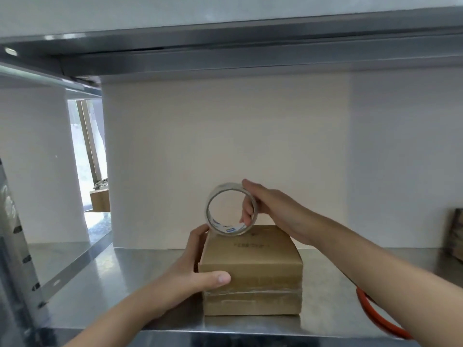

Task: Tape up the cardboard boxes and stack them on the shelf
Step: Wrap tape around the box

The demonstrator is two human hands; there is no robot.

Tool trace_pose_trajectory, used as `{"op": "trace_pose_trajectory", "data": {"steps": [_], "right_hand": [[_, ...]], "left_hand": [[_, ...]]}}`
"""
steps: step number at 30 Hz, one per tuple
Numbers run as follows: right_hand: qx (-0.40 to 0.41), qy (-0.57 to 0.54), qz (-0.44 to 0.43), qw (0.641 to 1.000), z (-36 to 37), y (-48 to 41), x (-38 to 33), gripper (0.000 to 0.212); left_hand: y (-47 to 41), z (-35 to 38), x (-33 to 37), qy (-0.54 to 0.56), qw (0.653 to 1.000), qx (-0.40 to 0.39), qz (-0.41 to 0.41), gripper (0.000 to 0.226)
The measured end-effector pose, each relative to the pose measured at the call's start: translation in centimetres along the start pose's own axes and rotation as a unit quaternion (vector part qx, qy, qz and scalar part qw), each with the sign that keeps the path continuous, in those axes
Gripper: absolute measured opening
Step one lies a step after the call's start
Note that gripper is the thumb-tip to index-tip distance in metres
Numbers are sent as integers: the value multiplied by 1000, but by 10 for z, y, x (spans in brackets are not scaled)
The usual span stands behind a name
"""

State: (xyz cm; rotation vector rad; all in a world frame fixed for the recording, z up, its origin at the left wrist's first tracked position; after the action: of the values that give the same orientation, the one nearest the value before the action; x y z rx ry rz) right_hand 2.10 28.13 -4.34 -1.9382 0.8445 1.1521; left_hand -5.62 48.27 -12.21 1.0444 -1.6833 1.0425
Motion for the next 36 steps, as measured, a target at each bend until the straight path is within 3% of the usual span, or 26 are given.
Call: {"op": "trace_pose_trajectory", "data": {"steps": [4, 8, 11, 15, 19, 23, 26, 28, 31, 34, 36], "right_hand": [[-2, 66, -11, 998, -6, -1, -17, 50], [88, 144, 20, 985, -41, 7, -33, 54], [110, 201, 54, 972, -65, 20, -38, 57], [81, 270, 77, 956, -86, 36, -23, 44], [34, 340, 94, 935, -80, 48, 11, 46], [76, 435, 33, 897, -57, 51, 47, 57], [107, 460, 24, 881, -62, 50, 59, 55], [103, 450, 36, 887, -62, 50, 62, 52], [104, 429, 32, 897, -55, 52, 57, 54], [96, 408, 48, 907, -53, 55, 51, 48], [84, 337, 80, 934, -60, 60, 50, 55]], "left_hand": [[1, -5, 0, -34, 999, 12, 7, 93], [1, -7, -4, -55, 998, 17, 34, 95], [0, -7, -5, -54, 998, 20, 40, 94], [-1, -8, -5, -58, 997, 11, 40, 88], [-1, -8, -6, -62, 998, 7, 31, 89], [-1, -13, 0, -117, 993, -31, -2, 102], [-7, -29, 22, -235, 966, -93, -54, 111], [-14, -30, 51, -309, 944, -85, -73, 114], [-38, 7, 89, -340, 937, -73, -32, 99], [-69, 56, 87, -417, 896, -153, -23, 86], [-80, 66, 77, -451, 871, -193, -20, 80]]}}
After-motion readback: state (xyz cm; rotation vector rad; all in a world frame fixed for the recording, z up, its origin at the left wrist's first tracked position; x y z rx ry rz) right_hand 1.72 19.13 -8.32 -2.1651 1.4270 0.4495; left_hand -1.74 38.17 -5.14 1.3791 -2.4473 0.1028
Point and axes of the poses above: each hand's wrist, its own y-axis away from the middle knuckle, its own z-axis out of the palm, x = y × z, the point moved 1 cm from there along -y, towards the middle knuckle, and after that the axes turned 1 degree about y, right-handed, at the moved point
